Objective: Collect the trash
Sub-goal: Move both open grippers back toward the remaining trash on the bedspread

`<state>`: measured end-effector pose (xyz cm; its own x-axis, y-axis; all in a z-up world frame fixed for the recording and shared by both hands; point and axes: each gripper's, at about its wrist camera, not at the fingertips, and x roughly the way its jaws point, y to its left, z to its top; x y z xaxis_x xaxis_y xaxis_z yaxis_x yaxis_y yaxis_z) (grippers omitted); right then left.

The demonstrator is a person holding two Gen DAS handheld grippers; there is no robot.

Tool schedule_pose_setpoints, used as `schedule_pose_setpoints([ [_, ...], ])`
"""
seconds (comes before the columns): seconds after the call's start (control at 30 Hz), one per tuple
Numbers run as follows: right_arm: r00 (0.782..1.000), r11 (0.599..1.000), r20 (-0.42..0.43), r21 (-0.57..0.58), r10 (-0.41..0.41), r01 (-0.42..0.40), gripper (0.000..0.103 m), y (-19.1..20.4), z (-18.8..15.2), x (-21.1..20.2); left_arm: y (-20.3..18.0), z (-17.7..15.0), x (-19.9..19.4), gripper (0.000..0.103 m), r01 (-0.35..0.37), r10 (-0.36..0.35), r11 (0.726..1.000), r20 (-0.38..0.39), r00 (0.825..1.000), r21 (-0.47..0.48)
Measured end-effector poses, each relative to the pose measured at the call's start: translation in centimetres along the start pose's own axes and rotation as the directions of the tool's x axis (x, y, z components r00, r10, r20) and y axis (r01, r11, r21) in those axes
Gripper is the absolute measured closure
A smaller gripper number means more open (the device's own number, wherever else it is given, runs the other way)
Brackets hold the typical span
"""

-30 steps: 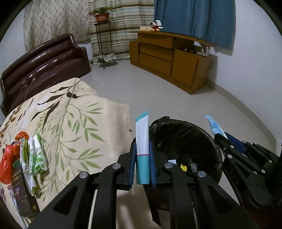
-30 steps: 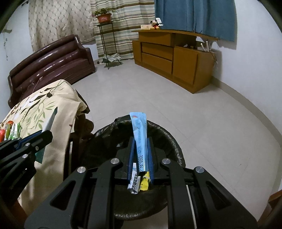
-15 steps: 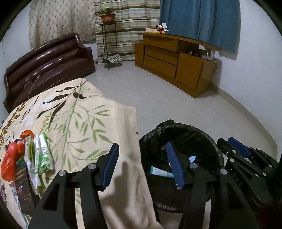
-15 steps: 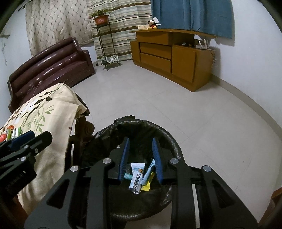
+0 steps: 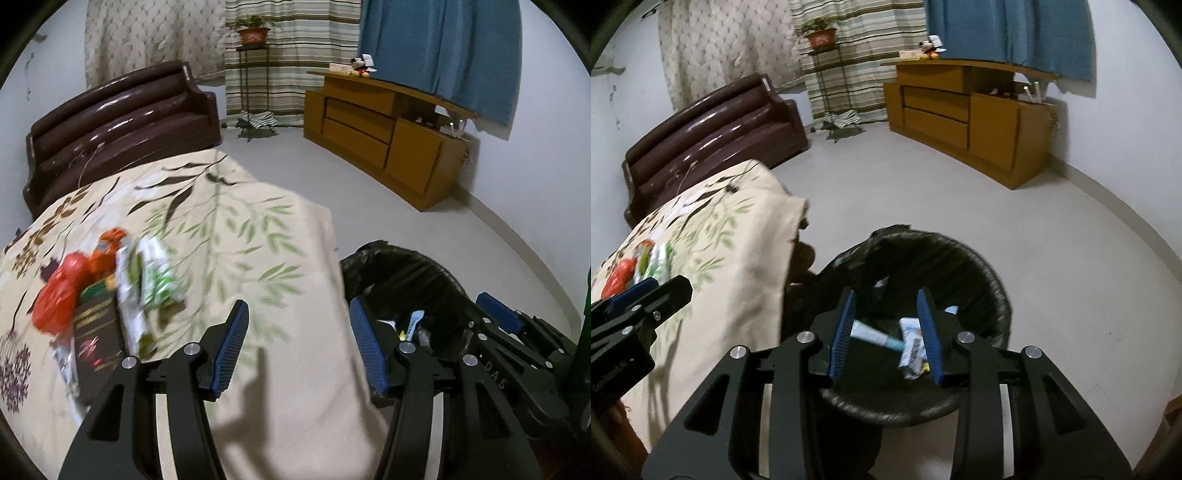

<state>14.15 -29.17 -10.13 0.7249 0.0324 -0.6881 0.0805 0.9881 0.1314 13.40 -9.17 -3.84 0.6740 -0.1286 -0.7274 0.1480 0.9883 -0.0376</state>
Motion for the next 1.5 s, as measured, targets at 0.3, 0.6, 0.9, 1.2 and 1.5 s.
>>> schedule_pose_setpoints([
  [0.3, 0.999, 0.997, -0.022, -0.068, 0.046, -0.047, 0.068, 4.2, -1.9, -1.6, 3.7, -2.5, -2.1, 0.047, -0.056, 0.056, 0.997, -0.01, 0.998, -0.055],
  [0.6, 0.996, 0.989, -0.027, -0.12, 0.084, -0.087, 0.067, 7.1, -2.8, -3.1, 7.1, -4.2, -4.0, 0.047, -0.106, 0.107, 0.989, 0.0, 0.994, -0.102],
  [0.9, 0.993, 0.979, -0.031, -0.162, 0.116, -0.12, 0.064, 9.9, -3.5, -4.1, 10.9, -6.2, -5.0, 0.042, -0.163, 0.162, 0.973, -0.018, 0.987, -0.166],
  [1.2, 0.989, 0.971, -0.036, -0.185, 0.144, -0.149, 0.058, 11.5, -3.9, -4.4, 13.8, -8.2, -4.9, 0.042, -0.212, 0.202, 0.957, -0.07, 0.977, -0.197],
  [1.5, 0.987, 0.968, -0.049, -0.19, 0.156, -0.162, 0.058, 12.0, -4.3, -4.4, 16.7, -9.7, -6.0, 0.042, -0.243, 0.225, 0.936, -0.101, 0.969, -0.254],
])
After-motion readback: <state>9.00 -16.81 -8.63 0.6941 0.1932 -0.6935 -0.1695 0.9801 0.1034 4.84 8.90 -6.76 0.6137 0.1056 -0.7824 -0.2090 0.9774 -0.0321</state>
